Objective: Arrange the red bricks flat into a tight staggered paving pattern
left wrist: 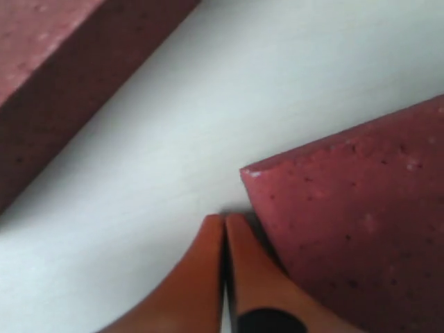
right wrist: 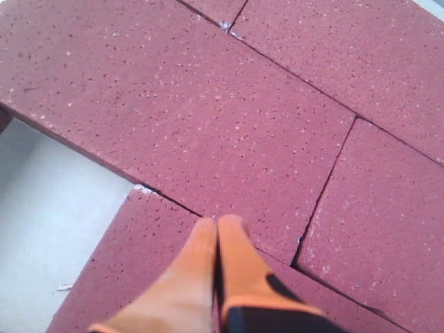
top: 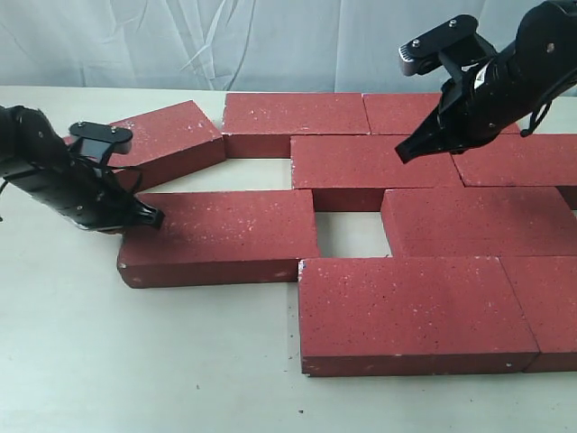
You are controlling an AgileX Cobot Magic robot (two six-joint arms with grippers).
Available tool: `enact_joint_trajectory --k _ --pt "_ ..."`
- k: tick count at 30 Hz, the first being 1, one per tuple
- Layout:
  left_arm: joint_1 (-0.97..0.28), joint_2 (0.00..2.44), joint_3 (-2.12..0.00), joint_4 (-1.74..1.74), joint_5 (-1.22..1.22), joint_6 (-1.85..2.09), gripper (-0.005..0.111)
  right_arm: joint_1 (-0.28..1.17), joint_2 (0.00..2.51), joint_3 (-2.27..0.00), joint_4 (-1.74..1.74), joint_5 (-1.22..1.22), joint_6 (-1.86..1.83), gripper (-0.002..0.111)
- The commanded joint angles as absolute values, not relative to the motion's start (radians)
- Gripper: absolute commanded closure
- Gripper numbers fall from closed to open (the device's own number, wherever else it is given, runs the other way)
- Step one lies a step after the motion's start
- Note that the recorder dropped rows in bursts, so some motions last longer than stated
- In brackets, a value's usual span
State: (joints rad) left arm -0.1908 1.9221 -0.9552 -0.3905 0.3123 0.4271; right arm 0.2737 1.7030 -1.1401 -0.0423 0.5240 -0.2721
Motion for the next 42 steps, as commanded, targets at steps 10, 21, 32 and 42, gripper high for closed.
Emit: enact_joint_trajectory --k 10,21,32,42 --pt "-0.312 1.932 -0.975 -0.432 0.26 0.425 0.107 0.267 1.702 -1.138 -0.037 0.51 -0.277 0.109" --pt "-0.37 2.025 -1.052 -0.437 0.253 0.425 0.107 0.269 1.702 -1.138 -0.023 0.508 -0.277 0.109" --pt "-0.446 2.036 -1.087 -0.431 0.278 0.425 0.107 0.269 1.702 -1.138 -0.019 0.508 -0.279 0.109" --pt "-0.362 2.004 -1.11 -0.28 0.351 0.374 0.107 0.269 1.702 -1.138 -0.012 0.497 -0.279 0.109"
